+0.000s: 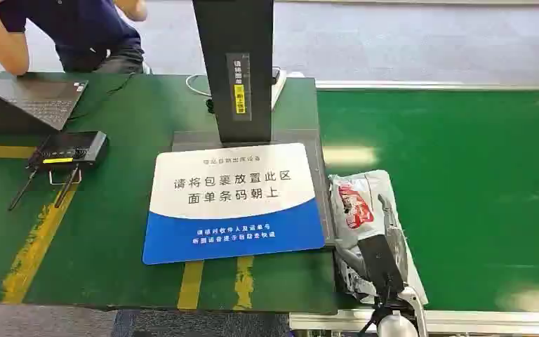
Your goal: Moved the parcel from conveyor to table for the left to box.
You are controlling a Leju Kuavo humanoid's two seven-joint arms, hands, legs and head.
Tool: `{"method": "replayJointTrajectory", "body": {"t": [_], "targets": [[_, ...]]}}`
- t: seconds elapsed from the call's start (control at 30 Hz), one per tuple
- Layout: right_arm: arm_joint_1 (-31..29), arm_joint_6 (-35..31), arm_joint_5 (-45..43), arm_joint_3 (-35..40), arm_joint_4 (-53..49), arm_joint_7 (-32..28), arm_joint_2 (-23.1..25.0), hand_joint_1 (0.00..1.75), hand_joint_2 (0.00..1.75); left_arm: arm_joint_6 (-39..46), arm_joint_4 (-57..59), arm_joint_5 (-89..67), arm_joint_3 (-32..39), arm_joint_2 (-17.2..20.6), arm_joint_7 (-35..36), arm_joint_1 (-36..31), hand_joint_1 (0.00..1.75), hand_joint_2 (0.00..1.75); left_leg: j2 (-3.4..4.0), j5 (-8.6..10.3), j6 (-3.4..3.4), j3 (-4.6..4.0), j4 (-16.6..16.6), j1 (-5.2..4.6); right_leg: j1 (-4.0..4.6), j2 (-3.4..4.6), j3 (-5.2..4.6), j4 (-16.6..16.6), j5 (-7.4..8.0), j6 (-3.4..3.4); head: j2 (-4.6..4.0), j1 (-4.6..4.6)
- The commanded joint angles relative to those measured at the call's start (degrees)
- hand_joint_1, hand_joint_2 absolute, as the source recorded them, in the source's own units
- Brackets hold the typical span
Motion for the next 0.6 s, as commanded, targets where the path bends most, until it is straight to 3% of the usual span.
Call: {"method": "replayJointTrajectory", "body": {"t": [0.03, 0.17, 0.27, 0.3, 0.6], "targets": [[-2.3, 0.1, 11.5, -1.9, 7.7, 8.1, -2.0, 0.0, 1.75, -0.5, -1.0, -0.2, 1.4, 1.0, 0.2, 0.3, 0.0, 1.75, -0.05, 0.02, -0.02, 0.19, -0.1, 0.03, 0.03, 0.13, 0.17, -0.1, 0.03, -0.08, 0.0, 0.0], [-2.7, 1.6, 16.5, -2.1, 9.6, 12.1, -2.1, 0.0, 1.75, -0.7, -1.1, -0.3, 1.4, 1.1, 0.3, 0.2, 0.0, 1.75, -0.02, 0.01, -0.02, 0.13, -0.1, 0.04, 0.04, 0.1, 0.12, -0.1, 0.03, -0.06, 0.0, 0.0], [-2.8, 2.5, 23.6, -1.7, 11.4, 17.3, -2.3, 0.0, 1.75, -0.8, -1.1, -0.5, 1.5, 1.3, 0.4, 0.2, 0.0, 1.75, -0.03, 0.02, -0.02, 0.17, -0.1, 0.04, 0.04, 0.14, 0.15, -0.1, 0.04, -0.08, 0.0, 0.0], [-2.9, 2.2, 28.9, -1.3, 12.0, 21.6, -2.7, 0.0, 1.75, -0.8, -1.2, -0.4, 1.7, 1.3, 0.4, 0.3, 0.0, 1.75, -0.01, 0.0, -0.02, 0.12, -0.1, 0.05, 0.05, 0.11, 0.11, -0.1, 0.03, -0.06, 0.0, 0.0], [-3.6, 5.3, 40.0, -4.2, 14.4, 29.6, -1.6, 0.0, 1.75, -0.6, -1.3, -0.7, 2.0, 1.4, 0.5, 0.4, 0.0, 1.75, -0.02, -0.01, -0.03, 0.09, -0.1, 0.04, 0.04, 0.09, 0.08, -0.1, 0.01, -0.05, 0.0, 0.0]]}}
